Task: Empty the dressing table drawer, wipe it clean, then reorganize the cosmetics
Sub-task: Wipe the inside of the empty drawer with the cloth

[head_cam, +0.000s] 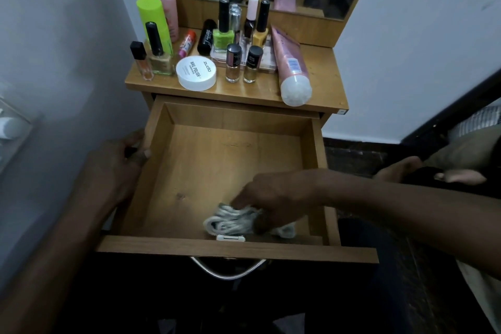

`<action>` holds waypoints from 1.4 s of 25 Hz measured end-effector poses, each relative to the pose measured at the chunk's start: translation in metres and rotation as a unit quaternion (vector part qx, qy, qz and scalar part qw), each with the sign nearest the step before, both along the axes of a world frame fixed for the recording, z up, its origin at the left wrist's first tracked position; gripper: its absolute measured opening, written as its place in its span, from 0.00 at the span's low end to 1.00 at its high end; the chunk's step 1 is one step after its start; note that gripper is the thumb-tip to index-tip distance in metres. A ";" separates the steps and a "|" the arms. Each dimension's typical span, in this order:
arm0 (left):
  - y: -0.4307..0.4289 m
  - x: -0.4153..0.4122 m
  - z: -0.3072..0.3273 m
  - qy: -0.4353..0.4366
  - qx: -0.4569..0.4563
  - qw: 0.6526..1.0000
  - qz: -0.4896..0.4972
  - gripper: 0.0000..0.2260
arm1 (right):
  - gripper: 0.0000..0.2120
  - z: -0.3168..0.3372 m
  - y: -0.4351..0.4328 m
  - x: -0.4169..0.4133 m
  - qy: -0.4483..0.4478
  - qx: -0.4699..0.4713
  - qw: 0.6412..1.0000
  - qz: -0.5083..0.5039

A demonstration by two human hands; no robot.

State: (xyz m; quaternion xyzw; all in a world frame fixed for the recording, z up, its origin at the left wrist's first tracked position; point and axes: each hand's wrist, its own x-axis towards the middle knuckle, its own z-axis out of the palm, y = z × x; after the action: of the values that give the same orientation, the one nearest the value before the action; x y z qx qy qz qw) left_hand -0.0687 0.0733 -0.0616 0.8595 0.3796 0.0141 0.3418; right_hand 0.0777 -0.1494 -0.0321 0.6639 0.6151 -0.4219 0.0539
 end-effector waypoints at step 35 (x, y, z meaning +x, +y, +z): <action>0.004 -0.004 0.000 -0.128 -0.192 0.968 0.096 0.17 | 0.09 -0.012 0.029 0.015 0.258 -0.067 0.954 -0.136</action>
State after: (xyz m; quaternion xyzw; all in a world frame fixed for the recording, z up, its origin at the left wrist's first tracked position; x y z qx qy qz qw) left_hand -0.0727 0.0770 -0.0620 0.7282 0.4093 0.0841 0.5433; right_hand 0.0926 -0.1208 -0.0445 0.6047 0.4819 -0.6226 -0.1202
